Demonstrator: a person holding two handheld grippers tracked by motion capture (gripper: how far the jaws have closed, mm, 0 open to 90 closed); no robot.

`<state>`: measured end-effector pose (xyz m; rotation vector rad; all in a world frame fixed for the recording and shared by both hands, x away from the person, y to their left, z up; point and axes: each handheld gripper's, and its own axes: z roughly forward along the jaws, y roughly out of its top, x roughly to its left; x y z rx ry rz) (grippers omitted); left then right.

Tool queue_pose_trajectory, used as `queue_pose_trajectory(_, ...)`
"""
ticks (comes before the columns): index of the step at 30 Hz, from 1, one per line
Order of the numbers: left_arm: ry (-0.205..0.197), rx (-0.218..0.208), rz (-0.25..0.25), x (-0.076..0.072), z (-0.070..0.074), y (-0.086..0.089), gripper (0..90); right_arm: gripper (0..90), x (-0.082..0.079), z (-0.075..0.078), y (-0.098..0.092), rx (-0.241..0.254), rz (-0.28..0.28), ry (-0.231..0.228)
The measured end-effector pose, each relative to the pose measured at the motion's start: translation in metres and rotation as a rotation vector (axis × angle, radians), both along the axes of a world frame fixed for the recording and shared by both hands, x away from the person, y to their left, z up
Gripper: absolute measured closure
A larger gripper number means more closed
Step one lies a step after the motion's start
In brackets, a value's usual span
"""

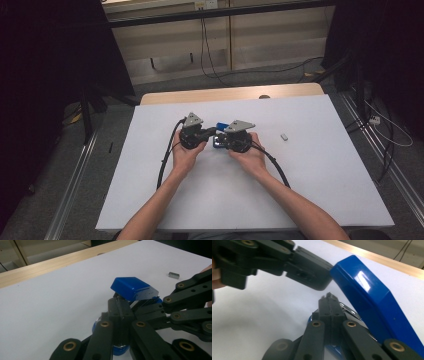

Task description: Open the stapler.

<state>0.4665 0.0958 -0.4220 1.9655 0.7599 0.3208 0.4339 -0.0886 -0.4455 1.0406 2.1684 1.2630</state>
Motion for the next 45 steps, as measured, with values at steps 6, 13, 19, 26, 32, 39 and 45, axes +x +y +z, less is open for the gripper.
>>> queue_pose_trajectory(6,-0.001,0.014,-0.004,0.0,0.0,0.0,90.0,90.0,0.002,-0.002,0.0,-0.021,-0.039,-0.022)
queue_pose_trajectory(13,0.008,0.005,0.003,0.001,-0.001,0.001,90.0,90.0,0.002,-0.004,0.002,-0.006,-0.055,-0.034)
queue_pose_trajectory(19,0.028,0.002,0.017,0.005,-0.007,0.001,90.0,90.0,0.002,-0.003,0.003,-0.011,-0.064,-0.039)
queue_pose_trajectory(26,0.023,0.014,0.007,0.006,-0.01,-0.005,90.0,90.0,0.002,-0.004,0.003,-0.019,-0.058,-0.05)
queue_pose_trajectory(32,0.03,0.022,0.005,0.008,-0.014,-0.006,90.0,90.0,0.002,-0.003,0.001,-0.025,-0.062,-0.048)
queue_pose_trajectory(39,0.04,0.026,0.001,0.009,-0.014,-0.005,90.0,90.0,0.002,-0.003,0.001,-0.024,-0.068,-0.052)
queue_pose_trajectory(45,0.036,0.042,-0.006,0.009,-0.017,-0.006,90.0,90.0,0.003,-0.001,-0.001,-0.025,-0.074,-0.056)
